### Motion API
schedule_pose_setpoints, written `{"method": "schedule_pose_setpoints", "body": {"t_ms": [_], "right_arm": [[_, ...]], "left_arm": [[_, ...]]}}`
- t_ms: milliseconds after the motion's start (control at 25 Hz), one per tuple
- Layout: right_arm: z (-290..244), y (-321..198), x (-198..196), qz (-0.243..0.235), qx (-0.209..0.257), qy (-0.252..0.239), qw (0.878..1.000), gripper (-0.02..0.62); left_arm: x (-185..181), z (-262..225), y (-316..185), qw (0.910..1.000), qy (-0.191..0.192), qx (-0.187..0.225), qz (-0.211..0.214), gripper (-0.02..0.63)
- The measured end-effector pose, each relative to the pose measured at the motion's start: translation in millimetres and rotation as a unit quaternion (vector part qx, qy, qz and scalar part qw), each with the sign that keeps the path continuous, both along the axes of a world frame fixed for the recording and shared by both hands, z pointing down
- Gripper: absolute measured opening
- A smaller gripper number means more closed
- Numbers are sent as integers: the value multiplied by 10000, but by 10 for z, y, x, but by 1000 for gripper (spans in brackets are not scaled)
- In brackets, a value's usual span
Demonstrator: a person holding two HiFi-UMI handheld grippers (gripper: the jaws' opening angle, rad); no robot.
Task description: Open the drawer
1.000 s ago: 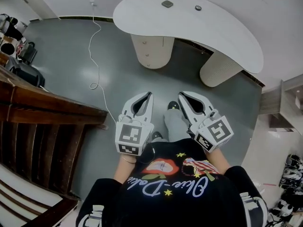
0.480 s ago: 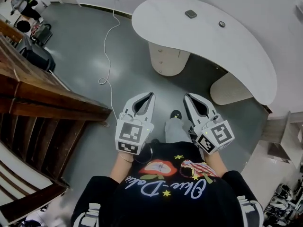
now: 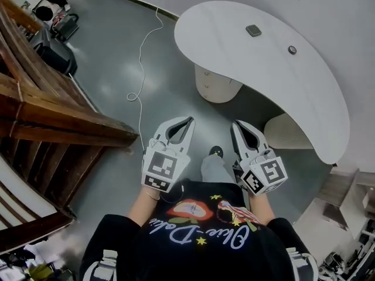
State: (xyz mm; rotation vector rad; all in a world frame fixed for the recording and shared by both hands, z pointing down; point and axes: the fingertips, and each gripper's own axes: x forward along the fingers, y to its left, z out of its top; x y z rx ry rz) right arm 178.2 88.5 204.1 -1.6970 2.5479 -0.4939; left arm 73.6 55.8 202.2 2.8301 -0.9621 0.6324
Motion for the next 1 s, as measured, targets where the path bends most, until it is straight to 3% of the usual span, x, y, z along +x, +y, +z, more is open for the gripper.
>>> {"method": "schedule_pose_setpoints", "body": {"t_ms": [440, 800, 1000], "right_arm": [[150, -717, 197, -478, -105, -124, 9987, -2], [285, -1159, 399, -752, -261, 61, 9968, -2], [375, -1369, 518, -872, -318, 190, 9955, -2]], "left_arm": [[21, 82, -572, 9977, -26, -6, -683, 5], [292, 303, -988, 9964, 107, -267, -800, 5], [442, 475, -1165, 9961, -12, -325, -818, 5]]}}
